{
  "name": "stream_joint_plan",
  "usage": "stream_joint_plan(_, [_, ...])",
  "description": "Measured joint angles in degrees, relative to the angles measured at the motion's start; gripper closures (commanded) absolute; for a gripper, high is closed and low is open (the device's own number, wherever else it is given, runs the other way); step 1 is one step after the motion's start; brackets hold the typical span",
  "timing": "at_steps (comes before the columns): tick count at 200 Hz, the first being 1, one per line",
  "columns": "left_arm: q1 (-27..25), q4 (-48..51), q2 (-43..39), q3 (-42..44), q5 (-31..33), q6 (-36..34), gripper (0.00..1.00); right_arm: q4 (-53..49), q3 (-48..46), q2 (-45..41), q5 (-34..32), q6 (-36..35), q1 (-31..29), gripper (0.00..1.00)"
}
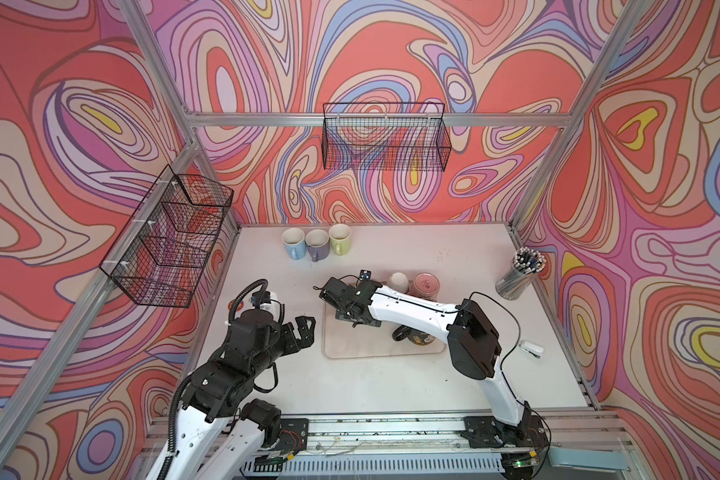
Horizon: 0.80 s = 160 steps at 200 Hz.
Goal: Turn the mug right side up
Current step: 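Lower right gripper onto the upside-down cream mug's handle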
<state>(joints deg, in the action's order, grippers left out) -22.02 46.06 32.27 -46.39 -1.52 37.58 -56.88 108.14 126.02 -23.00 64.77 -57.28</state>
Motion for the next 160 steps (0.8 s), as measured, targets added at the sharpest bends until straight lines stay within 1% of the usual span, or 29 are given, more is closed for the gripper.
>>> stream_joint_plan(20, [0.4,0.0,0.9,0.0,-0.4,0.0,0.0,-0.7,0.3,0.7,0.1,0.5,0.6,0.11])
stream_joint_plan(57, [0.8,0.0,2.9,0.0,-1.7,0.0,0.0,-0.3,-1.5,0.8,0.2,0.9,2.7,0.19])
stream_joint_plan(111, [1.5,0.0,2.4,0.2,-3.4,0.0,0.0,-0.4,-6.4,0.5,0.5,0.4,3.1,0.42])
stream_joint_plan(160, [1.6,-0.1,2.4,0.4,-4.1,0.0,0.0,-1.7,-7.8,-2.1,0.2,-1.4,3.2,0.43])
